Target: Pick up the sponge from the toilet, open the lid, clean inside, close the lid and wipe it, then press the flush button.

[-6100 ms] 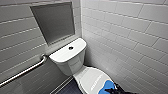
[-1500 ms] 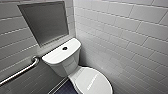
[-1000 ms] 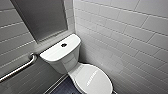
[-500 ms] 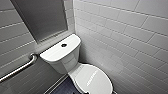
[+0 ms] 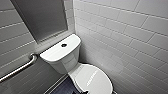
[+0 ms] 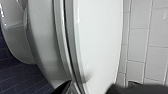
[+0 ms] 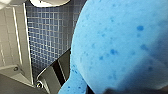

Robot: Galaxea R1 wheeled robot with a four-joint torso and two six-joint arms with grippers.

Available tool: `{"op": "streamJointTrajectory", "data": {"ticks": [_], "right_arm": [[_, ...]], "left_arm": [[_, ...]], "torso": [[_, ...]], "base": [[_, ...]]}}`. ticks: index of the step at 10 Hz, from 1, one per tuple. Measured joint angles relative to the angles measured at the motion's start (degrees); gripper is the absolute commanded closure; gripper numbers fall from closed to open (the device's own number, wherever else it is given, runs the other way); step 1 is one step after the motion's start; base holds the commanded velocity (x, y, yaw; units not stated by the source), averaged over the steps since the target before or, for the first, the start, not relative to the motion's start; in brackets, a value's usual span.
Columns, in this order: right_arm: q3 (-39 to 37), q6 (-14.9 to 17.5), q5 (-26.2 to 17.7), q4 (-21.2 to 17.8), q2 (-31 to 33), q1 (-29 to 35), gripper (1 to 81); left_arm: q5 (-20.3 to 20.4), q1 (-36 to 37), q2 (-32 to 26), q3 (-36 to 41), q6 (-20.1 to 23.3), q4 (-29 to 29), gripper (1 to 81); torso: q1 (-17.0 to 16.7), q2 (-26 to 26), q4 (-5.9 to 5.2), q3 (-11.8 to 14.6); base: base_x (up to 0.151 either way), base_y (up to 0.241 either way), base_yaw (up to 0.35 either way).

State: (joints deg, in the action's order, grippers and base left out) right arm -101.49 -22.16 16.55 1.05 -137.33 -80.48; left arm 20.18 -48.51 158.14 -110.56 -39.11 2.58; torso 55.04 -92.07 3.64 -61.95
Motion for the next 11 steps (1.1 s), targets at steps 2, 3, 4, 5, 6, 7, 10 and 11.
{"op": "streamJointTrajectory", "data": {"ticks": [2, 3, 4, 5, 6, 7, 10, 11], "right_arm": [[0.02, 0.01, 0.15, -0.01, 0.00, 0.00, 81.1], [0.02, 0.01, 0.06, 0.00, 0.00, -0.02, 81.1], [0.02, 0.00, 0.33, -0.01, 0.00, 0.02, 81.1], [0.02, 0.01, 0.17, -0.01, 0.01, -0.02, 81.1], [0.02, 0.00, 0.28, -0.01, 0.00, 0.00, 81.1], [0.02, 0.01, 0.28, -0.01, 0.01, 0.00, 81.1], [0.46, 0.00, 0.33, -0.01, 0.06, -0.02, 81.1], [0.50, 0.00, 0.33, -0.01, 0.06, -0.02, 81.1]], "left_arm": [[0.05, 0.20, 0.55, -1.10, 0.00, 0.00, 1.0], [-0.06, 0.17, 0.77, -1.13, 0.00, 0.00, 1.0], [-0.12, 0.63, 0.93, -1.13, -0.02, 0.00, 1.0], [-0.06, 1.27, 0.93, -1.13, -0.05, 0.00, 1.0], [0.11, 1.62, 0.93, -1.13, -0.05, 0.00, 1.0], [0.11, 1.62, 0.93, -1.21, -0.05, 0.00, 1.0], [0.02, 1.73, 2.80, -3.23, -0.06, 0.00, 1.0], [-0.02, 2.01, 3.58, -4.35, -0.09, 0.00, 1.0]], "torso": [[0.00, 0.00, 0.00, -0.99], [0.00, 0.02, 0.00, -1.62], [0.00, 0.02, 0.00, -1.95], [0.00, 0.02, 0.00, -1.95], [0.00, 0.02, 0.00, -1.95], [0.00, 0.02, 0.00, -1.95], [0.00, 0.02, 0.00, -1.95], [0.00, 0.02, 0.00, -1.95]], "base": [[0.000, 0.000, 0.000], [0.000, 0.000, 0.000], [0.000, 0.000, 0.000], [0.000, 0.000, 0.000], [0.000, 0.000, 0.000], [0.000, 0.000, 0.000], [0.000, 0.000, 0.000], [0.000, 0.000, 0.000]]}}
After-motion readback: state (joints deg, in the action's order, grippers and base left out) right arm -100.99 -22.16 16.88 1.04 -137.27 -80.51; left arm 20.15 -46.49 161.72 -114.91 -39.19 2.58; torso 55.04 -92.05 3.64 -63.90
